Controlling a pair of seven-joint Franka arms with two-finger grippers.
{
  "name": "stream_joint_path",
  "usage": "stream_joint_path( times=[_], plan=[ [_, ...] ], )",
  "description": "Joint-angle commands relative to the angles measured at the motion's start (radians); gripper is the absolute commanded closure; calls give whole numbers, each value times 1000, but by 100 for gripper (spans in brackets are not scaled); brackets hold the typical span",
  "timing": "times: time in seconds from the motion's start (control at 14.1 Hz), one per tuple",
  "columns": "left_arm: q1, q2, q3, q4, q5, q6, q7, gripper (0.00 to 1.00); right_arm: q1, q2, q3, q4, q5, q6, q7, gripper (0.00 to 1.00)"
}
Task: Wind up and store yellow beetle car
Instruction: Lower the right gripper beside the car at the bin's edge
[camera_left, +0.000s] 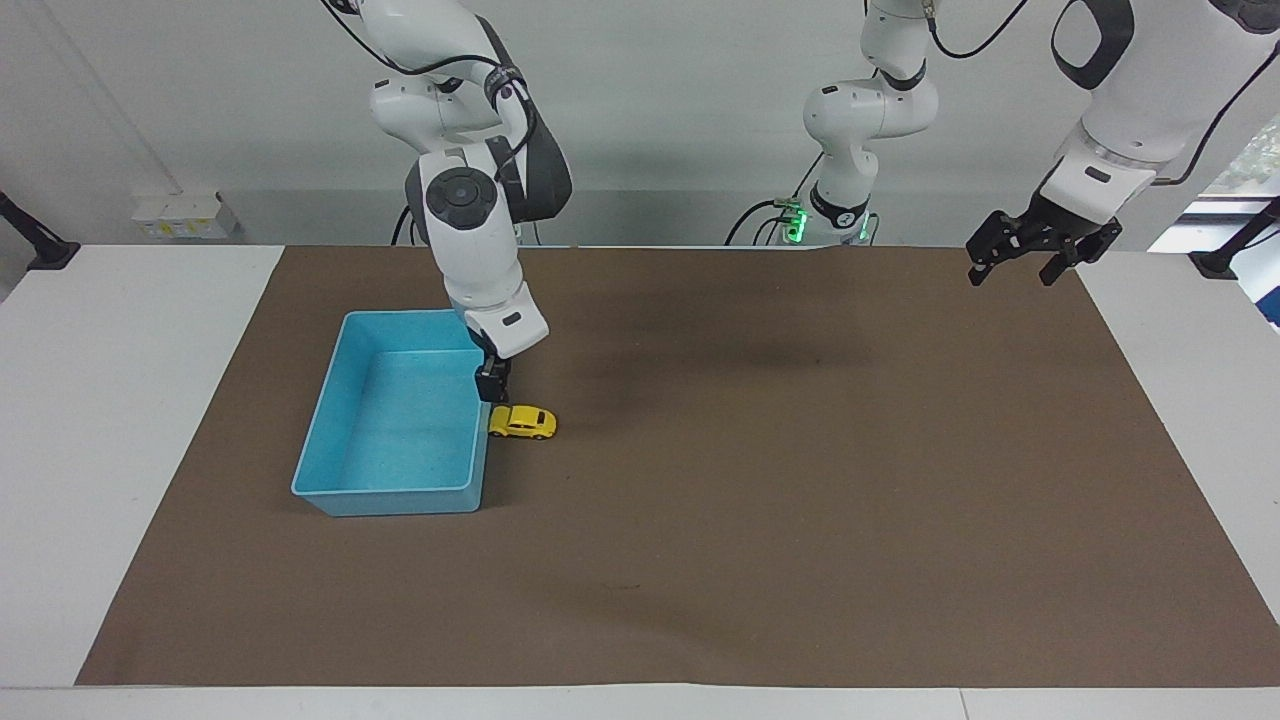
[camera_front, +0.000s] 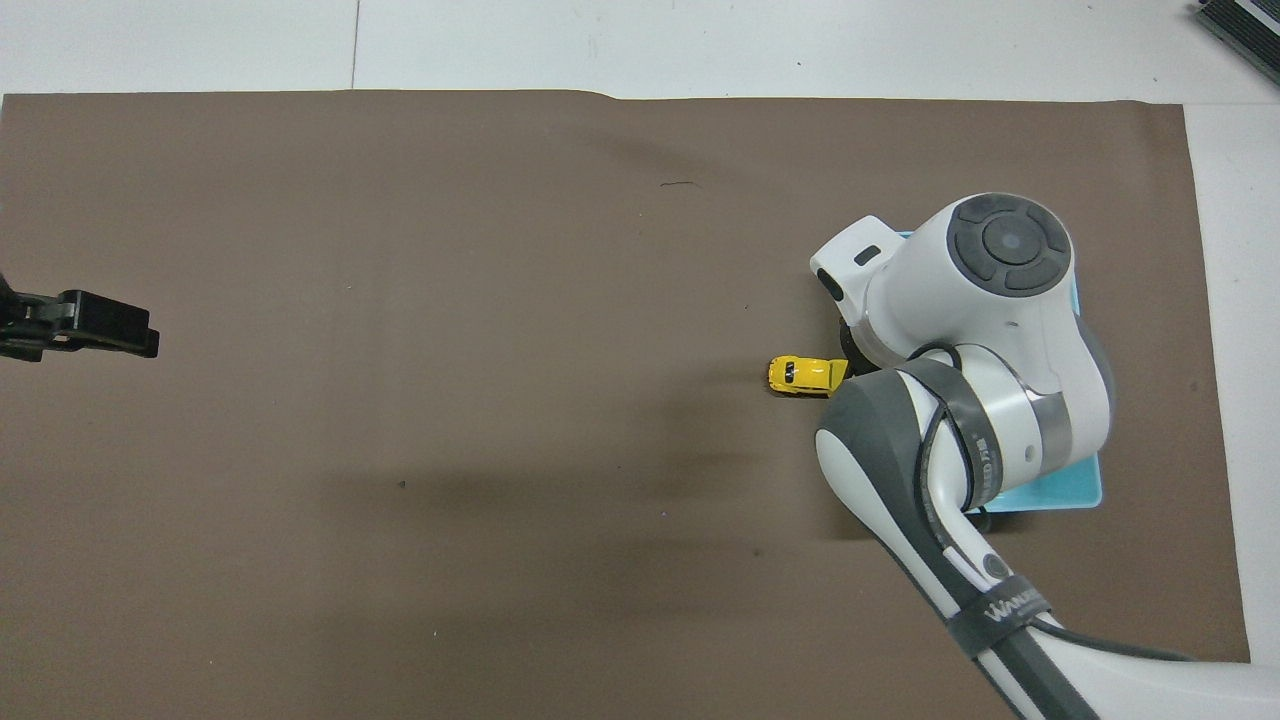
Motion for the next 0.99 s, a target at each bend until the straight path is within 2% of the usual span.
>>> stream_joint_path(
  times=[0.0,0.57,0.92],
  plan=[
    [14,-24,-6,-19,-13,-6,0,0,-8,-12,4,-22,-13,29,-27,0],
    [14,-24,-6,-19,-13,-6,0,0,-4,10,4,-155,-50,199,-27,0],
    [16,-24,-6,-19,-13,-6,0,0,18,71,4,-161,-55,267,-24,0]
  ],
)
